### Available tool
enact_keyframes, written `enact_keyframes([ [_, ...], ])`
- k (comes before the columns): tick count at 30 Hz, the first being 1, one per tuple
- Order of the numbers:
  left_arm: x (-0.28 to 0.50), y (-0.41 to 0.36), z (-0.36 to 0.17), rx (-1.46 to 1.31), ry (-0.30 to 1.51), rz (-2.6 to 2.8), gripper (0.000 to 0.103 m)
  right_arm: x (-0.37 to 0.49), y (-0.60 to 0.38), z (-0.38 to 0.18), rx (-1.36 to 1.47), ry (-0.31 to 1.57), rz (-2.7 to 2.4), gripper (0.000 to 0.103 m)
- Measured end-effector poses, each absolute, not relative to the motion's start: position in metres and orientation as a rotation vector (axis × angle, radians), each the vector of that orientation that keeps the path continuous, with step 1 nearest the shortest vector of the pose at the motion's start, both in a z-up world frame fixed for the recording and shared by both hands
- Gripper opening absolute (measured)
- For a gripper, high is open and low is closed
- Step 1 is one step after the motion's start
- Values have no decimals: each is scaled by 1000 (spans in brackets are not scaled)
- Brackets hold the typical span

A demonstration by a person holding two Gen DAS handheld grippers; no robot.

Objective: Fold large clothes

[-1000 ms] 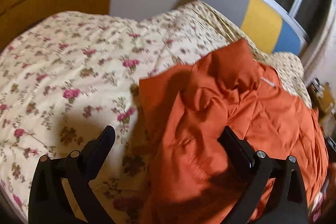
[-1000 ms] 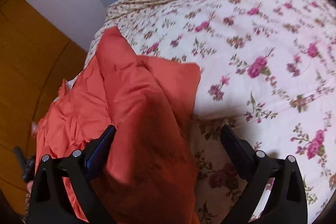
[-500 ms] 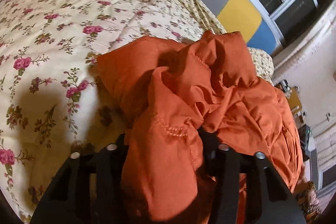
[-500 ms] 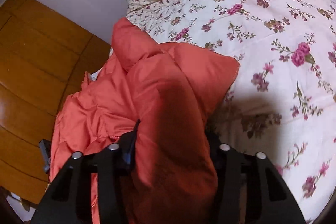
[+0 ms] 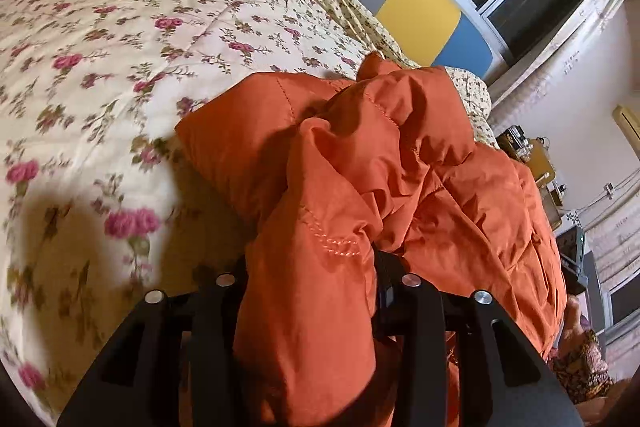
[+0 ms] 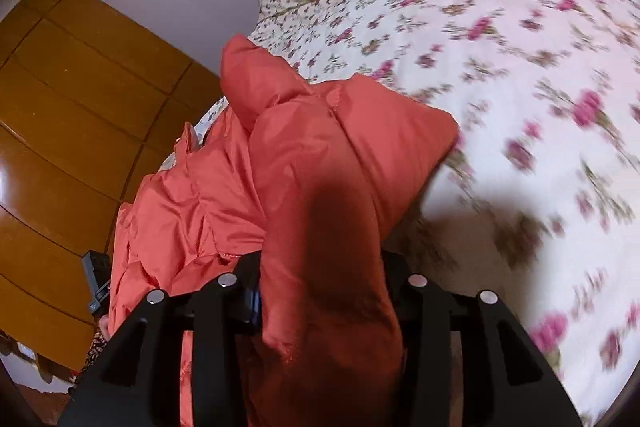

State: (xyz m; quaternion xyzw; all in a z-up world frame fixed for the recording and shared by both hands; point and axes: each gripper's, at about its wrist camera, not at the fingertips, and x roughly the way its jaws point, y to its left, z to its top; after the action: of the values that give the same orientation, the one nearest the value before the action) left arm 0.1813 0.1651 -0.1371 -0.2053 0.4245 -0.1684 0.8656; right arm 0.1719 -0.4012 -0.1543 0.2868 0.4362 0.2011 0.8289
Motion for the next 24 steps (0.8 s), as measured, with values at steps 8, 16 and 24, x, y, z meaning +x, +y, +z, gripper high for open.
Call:
enact_keyframes([
  [8, 161, 178, -85, -290, 675, -169, 95, 158, -403, -99, 374, 759, 253, 87],
  [16, 241, 146, -93, -278, 846, -316, 41, 221, -360, -98, 229, 824, 314, 52],
  [24, 196, 150, -64, -296, 687, -233, 12, 185, -353, -65, 203, 713, 317, 11],
])
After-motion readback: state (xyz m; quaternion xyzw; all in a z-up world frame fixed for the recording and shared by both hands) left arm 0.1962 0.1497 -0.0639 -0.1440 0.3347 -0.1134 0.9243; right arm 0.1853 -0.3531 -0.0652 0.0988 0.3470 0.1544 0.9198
